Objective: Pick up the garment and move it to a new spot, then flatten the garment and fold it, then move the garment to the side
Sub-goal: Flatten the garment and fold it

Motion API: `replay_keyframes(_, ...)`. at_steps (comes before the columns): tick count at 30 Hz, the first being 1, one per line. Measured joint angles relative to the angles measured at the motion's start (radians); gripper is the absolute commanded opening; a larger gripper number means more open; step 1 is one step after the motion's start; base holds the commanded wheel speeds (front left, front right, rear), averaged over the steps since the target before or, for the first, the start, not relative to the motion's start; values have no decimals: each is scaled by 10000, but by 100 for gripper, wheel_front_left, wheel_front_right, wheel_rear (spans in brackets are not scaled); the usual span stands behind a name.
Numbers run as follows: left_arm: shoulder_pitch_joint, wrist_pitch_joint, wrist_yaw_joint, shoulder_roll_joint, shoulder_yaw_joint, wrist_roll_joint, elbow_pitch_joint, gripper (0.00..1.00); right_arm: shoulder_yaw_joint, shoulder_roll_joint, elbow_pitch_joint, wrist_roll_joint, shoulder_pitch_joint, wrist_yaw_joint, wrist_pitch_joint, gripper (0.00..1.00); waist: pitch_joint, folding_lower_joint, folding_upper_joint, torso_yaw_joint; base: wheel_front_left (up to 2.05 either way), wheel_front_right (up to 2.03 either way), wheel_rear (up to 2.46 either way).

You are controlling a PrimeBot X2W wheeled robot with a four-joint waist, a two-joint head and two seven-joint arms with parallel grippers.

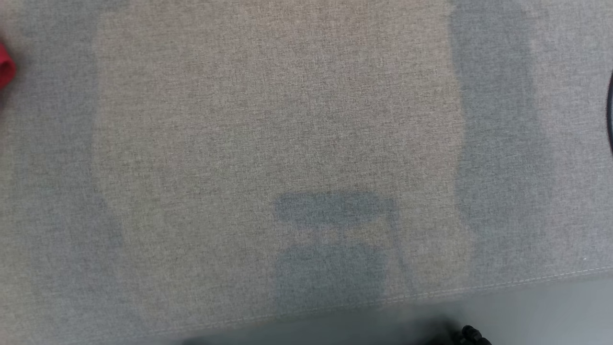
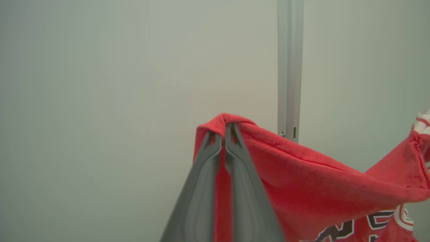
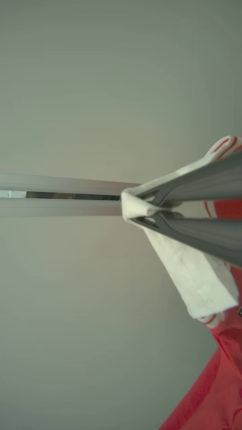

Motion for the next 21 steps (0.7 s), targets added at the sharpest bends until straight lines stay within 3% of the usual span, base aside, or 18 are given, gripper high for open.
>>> replay_keyframes(10,2270,-224,2,569,347,-560,-928,0,1592,142,-1417,1615,2547,0,-35,0,-229,0,0,-203,0,0,0)
replay_keyframes(21,7227,-253,288,694,2640,-151,-3741,0,3770,-1099,-4096,3415,6772,4,-52,0,-1598,-2,0,-357,0,0,0)
